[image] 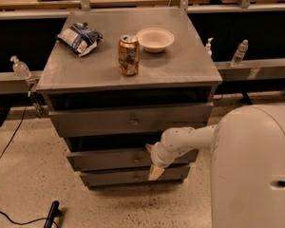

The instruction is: Open middle drawer

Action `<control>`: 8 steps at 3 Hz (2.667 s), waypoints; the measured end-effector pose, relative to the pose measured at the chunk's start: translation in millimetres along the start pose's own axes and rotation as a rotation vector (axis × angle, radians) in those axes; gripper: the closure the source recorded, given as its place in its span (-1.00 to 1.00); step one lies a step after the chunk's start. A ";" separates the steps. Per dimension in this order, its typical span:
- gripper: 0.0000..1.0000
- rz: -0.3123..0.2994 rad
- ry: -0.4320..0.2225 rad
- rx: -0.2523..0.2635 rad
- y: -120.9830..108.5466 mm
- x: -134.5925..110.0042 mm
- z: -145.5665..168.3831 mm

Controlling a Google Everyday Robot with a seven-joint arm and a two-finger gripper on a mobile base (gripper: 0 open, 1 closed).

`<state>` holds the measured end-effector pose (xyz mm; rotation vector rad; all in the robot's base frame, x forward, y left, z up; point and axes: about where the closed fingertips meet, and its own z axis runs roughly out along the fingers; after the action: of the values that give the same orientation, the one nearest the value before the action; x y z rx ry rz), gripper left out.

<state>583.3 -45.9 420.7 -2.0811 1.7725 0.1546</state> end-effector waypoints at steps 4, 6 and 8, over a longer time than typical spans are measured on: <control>-0.16 0.054 -0.020 -0.025 29.0 -1.1 -8.7; -0.71 0.053 -0.021 -0.016 29.6 -1.7 -10.9; -1.00 0.013 -0.040 0.175 31.0 -15.1 -59.3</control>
Offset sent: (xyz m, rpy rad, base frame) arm -0.0731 -0.0194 -0.0038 0.0575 0.0807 -0.0966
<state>540.3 -57.4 472.9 -1.9310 1.7115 0.0424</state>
